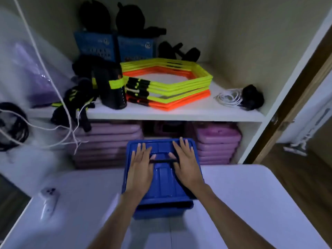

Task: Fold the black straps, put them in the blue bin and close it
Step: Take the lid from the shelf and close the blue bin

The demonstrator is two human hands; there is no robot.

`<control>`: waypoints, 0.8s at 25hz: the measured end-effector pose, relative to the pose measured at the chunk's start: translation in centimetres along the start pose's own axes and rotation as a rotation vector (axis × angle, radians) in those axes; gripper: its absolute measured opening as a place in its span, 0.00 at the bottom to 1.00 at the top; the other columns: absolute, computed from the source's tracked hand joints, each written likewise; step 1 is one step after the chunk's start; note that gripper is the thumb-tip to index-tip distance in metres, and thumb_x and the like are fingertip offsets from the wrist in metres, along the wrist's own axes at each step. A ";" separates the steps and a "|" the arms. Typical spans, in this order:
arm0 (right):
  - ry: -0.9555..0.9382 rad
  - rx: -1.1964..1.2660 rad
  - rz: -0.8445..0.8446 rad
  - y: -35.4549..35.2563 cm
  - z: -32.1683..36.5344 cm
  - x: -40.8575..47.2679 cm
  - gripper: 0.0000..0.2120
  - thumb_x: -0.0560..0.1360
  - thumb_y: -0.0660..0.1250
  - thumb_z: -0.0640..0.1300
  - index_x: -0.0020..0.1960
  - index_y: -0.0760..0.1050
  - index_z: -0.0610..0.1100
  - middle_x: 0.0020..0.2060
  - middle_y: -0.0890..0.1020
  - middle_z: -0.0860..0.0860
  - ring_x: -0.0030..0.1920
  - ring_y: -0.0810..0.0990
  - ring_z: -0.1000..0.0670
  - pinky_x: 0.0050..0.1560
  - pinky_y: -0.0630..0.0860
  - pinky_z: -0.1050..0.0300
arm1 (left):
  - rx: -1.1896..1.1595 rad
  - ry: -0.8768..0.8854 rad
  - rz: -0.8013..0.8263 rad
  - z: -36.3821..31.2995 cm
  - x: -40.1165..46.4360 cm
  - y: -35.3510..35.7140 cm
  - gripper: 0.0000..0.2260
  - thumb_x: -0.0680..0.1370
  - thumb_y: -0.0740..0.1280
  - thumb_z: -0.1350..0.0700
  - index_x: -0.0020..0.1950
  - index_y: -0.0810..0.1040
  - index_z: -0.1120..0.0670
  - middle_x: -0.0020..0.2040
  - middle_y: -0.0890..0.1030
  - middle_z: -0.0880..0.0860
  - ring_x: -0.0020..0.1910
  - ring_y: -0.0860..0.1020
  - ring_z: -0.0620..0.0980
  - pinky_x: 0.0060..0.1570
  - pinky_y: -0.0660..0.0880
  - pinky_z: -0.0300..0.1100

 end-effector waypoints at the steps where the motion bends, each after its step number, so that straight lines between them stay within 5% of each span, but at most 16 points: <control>1: 0.032 0.009 0.052 2.9 -1.1 -1.7 0.38 0.78 0.39 0.68 0.77 0.59 0.45 0.78 0.51 0.47 0.77 0.44 0.49 0.78 0.47 0.45 | 0.001 -0.039 0.058 2.0 -1.9 1.7 0.30 0.79 0.45 0.40 0.72 0.67 0.57 0.76 0.63 0.59 0.76 0.52 0.48 0.76 0.46 0.45; 4: 0.111 0.023 0.152 8.6 -3.8 -3.8 0.48 0.71 0.29 0.74 0.78 0.57 0.46 0.78 0.51 0.47 0.78 0.43 0.48 0.78 0.44 0.47 | 0.035 -0.098 0.167 6.4 -4.8 5.2 0.39 0.75 0.36 0.33 0.72 0.66 0.57 0.76 0.61 0.58 0.77 0.52 0.50 0.75 0.44 0.43; 7: 0.132 0.027 0.210 10.8 -5.0 -3.0 0.50 0.69 0.28 0.74 0.78 0.56 0.46 0.79 0.50 0.45 0.79 0.44 0.44 0.76 0.39 0.53 | 0.064 -0.123 0.179 8.4 -4.4 6.8 0.22 0.82 0.52 0.49 0.71 0.67 0.58 0.76 0.62 0.59 0.77 0.53 0.52 0.75 0.45 0.44; 10: 0.136 0.012 0.214 11.5 -5.9 -1.1 0.47 0.71 0.29 0.71 0.78 0.57 0.46 0.79 0.51 0.43 0.79 0.45 0.44 0.77 0.40 0.51 | 0.034 -0.127 0.174 9.1 -2.7 7.8 0.18 0.82 0.57 0.57 0.72 0.67 0.57 0.76 0.62 0.60 0.77 0.53 0.53 0.75 0.44 0.44; 14: 0.174 0.029 0.179 11.4 -6.7 -0.2 0.28 0.82 0.49 0.58 0.79 0.53 0.47 0.79 0.56 0.45 0.79 0.50 0.45 0.78 0.51 0.45 | -0.029 -0.156 0.226 9.0 -2.0 8.4 0.31 0.78 0.62 0.45 0.77 0.54 0.51 0.77 0.58 0.52 0.78 0.49 0.51 0.76 0.46 0.46; 20: 0.135 0.105 0.157 11.0 -6.5 -1.5 0.34 0.80 0.63 0.44 0.80 0.48 0.48 0.78 0.57 0.47 0.78 0.50 0.47 0.77 0.53 0.42 | -0.031 -0.159 0.256 8.3 -3.5 8.2 0.37 0.74 0.55 0.32 0.77 0.46 0.45 0.79 0.54 0.48 0.78 0.48 0.45 0.76 0.46 0.46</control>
Point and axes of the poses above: each hand's wrist, its own x-axis towards the middle knuckle, its own y-axis out of the palm, z = x × y, the point moved 8 cm from there along x, towards the middle knuckle
